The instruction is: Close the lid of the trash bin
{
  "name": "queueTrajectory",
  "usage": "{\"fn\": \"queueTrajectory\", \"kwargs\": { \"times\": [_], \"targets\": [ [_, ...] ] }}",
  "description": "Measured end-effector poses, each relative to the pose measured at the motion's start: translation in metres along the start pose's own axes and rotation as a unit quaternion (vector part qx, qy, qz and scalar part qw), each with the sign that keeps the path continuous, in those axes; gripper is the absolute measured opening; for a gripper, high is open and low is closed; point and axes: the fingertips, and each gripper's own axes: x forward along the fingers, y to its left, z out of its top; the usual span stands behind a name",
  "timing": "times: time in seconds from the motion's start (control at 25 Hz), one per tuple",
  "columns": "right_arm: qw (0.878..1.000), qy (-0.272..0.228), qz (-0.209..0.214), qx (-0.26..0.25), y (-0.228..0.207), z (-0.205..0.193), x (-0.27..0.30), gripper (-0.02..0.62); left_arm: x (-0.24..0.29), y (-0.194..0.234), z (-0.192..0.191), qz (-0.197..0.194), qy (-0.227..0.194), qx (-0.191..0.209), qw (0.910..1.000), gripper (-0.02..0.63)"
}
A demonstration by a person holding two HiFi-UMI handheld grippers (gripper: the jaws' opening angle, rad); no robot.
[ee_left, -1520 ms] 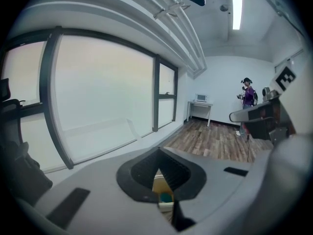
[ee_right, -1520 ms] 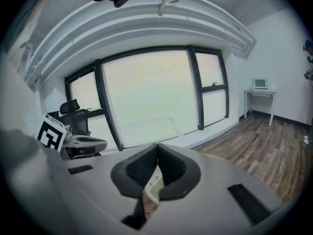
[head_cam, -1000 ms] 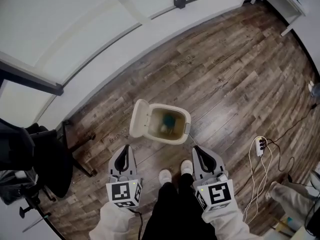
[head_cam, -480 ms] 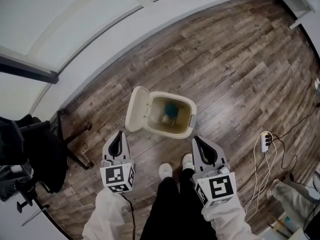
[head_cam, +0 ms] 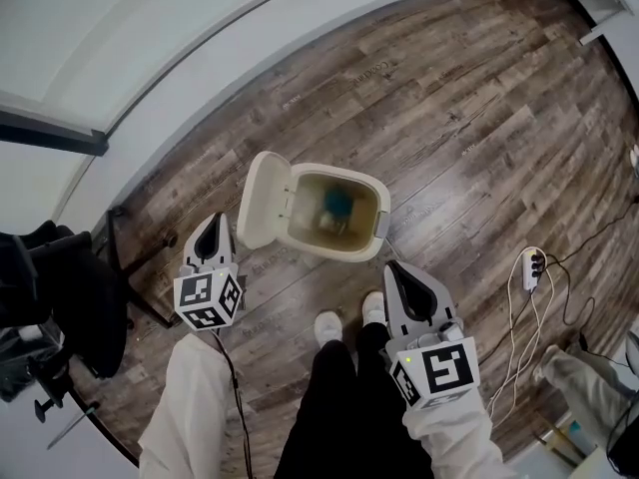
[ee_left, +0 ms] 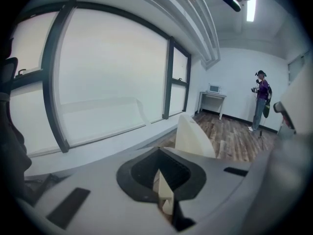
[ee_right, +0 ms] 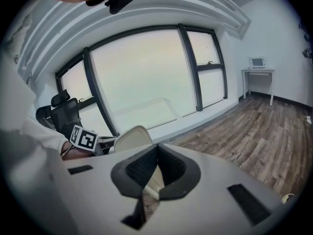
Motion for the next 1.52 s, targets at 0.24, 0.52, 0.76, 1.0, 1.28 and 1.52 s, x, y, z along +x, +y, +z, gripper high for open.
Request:
{"fn": "queueTrajectory", "kwargs": {
  "times": [0.24, 0.52, 0.76, 1.0, 1.28, 1.52],
  "targets": [
    [1.0, 0.003, 0.0, 0.006, -0.001, -0.006, -0.002, 0.025, 0.019, -0.009, -0.001, -0.019, 0.014, 0.016, 0.9996, 0.008],
    [1.0, -0.001, -0.007, 0.015, -0.013, -0.006, -0.007, 0.025, 0.017, -0.02, 0.01, -0.016, 0.005, 0.008, 0.9998, 0.008],
    [0.999, -0.003, -0.022, 0.025, -0.028, -0.013, -0.012, 0.025, 0.008, -0.043, 0.008, -0.024, -0.004, -0.012, 0.9996, 0.008],
    [0.999, 0.0, -0.028, 0.034, -0.041, -0.025, -0.01, 0.025, 0.005, -0.087, -0.001, -0.053, -0.01, -0.02, 0.9984, 0.008],
    [0.998, 0.007, -0.033, 0.045, -0.049, -0.035, -0.012, 0.025, 0.003, -0.118, -0.009, -0.06, 0.0, -0.04, 0.9974, 0.008],
    [0.998, 0.013, -0.04, 0.051, -0.062, -0.042, -0.014, 0.025, 0.006, -0.154, -0.024, -0.084, 0.015, -0.027, 0.996, 0.008]
  ]
}}
